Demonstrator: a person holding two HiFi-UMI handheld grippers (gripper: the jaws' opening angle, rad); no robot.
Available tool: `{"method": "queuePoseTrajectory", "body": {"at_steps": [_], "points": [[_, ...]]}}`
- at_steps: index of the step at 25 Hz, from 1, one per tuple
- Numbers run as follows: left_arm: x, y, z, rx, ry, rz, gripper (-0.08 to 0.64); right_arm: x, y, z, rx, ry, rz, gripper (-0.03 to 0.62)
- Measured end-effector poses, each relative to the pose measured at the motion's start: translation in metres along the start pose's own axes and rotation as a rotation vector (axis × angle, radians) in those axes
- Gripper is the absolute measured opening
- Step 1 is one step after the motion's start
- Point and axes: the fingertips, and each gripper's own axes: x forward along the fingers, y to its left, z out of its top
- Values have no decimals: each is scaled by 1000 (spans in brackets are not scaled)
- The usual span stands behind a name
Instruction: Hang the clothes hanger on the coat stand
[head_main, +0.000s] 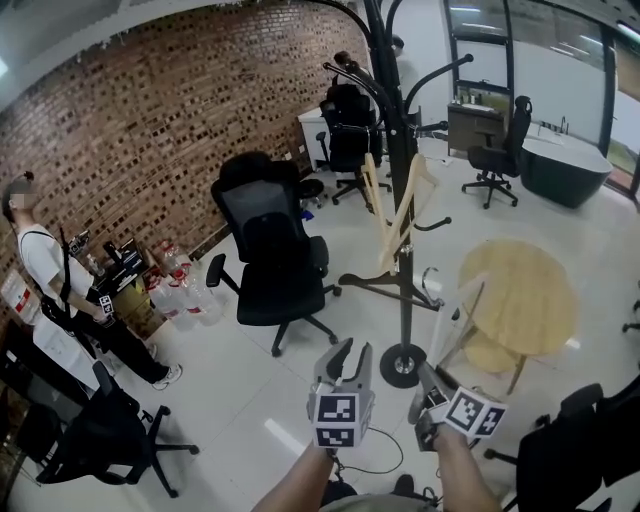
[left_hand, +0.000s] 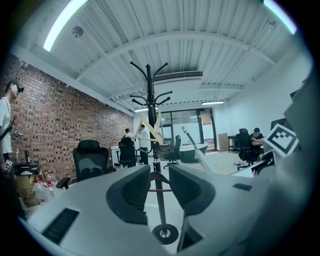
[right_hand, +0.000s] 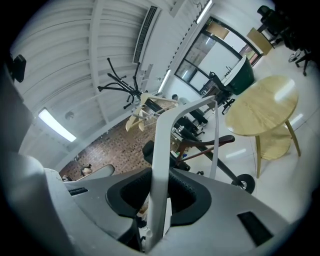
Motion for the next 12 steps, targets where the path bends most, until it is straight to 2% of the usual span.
{"method": "queuePoseTrajectory", "body": {"at_steps": [3,7,12], "points": [[5,53,3,-8,-15,-29,115,37,17,-25,16,-14,-49,91],[6,108,-4,20,-29,-127,115,78,36,-63,42,-86,-126,91],[5,198,0,52,-26,-225,115,147,89,-103,49,-157,-175,91]]}}
